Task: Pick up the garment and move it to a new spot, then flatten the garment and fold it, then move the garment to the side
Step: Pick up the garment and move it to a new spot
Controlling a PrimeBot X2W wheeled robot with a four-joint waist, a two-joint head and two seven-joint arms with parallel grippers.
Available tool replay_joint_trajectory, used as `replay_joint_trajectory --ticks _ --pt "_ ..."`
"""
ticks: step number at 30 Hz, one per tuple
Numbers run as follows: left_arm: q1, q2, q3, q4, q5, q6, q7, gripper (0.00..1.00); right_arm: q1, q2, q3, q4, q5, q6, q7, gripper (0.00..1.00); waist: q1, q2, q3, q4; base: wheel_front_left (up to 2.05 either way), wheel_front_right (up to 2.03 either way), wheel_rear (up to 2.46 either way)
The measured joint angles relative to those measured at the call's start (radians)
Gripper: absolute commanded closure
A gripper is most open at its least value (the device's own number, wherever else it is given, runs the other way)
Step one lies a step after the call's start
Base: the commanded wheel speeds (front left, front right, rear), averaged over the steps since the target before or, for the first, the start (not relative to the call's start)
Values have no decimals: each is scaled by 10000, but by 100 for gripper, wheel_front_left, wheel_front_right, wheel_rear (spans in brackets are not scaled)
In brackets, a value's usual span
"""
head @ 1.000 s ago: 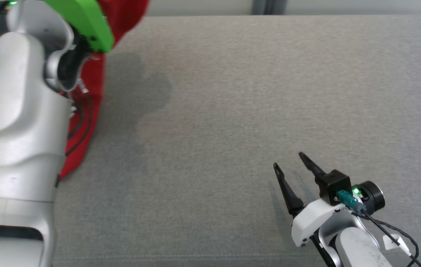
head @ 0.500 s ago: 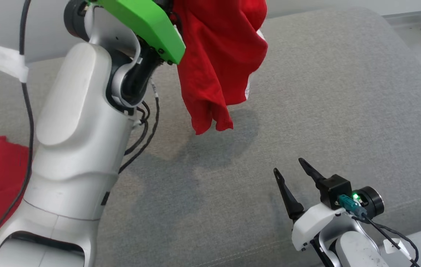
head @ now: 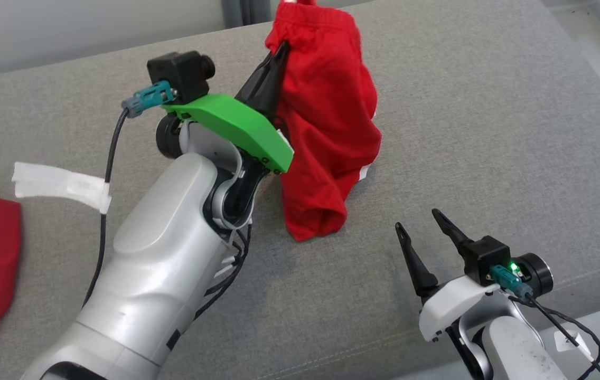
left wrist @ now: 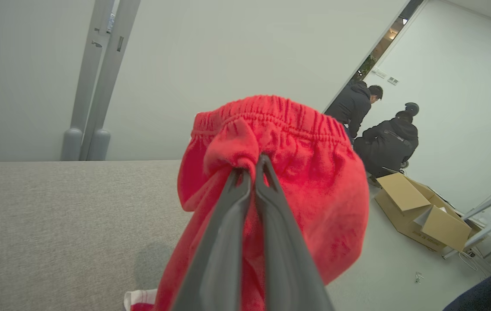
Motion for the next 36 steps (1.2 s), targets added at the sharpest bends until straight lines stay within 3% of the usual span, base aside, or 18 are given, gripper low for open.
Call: replay_joint_trajectory --ticks 10,19,20,21,22,27,32,36 --pt "1365 1262 121 1227 219 347 -458 100 -1 -2 -522 102 -90 0 -65 0 0 0 116 1066 0 0 0" --pt "2915 1513 217 1118 38 926 -696 100 70 2 -790 48 -278 0 125 0 0 0 -155 2029 0 0 0" --pt "3052 1515 253 1147 12 1045 -727 64 80 2 -790 44 -278 0 142 0 0 0 -220 2087 0 0 0" --pt "3181 1521 265 1160 -12 1156 -786 8 94 2 -788 29 -278 0 176 0 0 0 -282 2134 0 0 0" --pt "3314 1517 330 1162 -15 1283 -897 0 117 2 -784 10 -278 0 188 0 0 0 -344 2173 0 0 0" --pt "3960 1643 560 1246 -117 1814 -1045 0 257 2 -794 -65 -284 0 267 0 0 0 -609 2268 0 0 0" --pt "4042 2412 694 817 247 2685 -1160 0 469 0 -930 -178 -288 0 334 0 0 0 -735 2174 0 0 0" --pt "3413 2897 357 -13 610 2846 -295 0 556 0 -936 -230 -286 0 353 0 0 0 -763 2046 0 0 0"
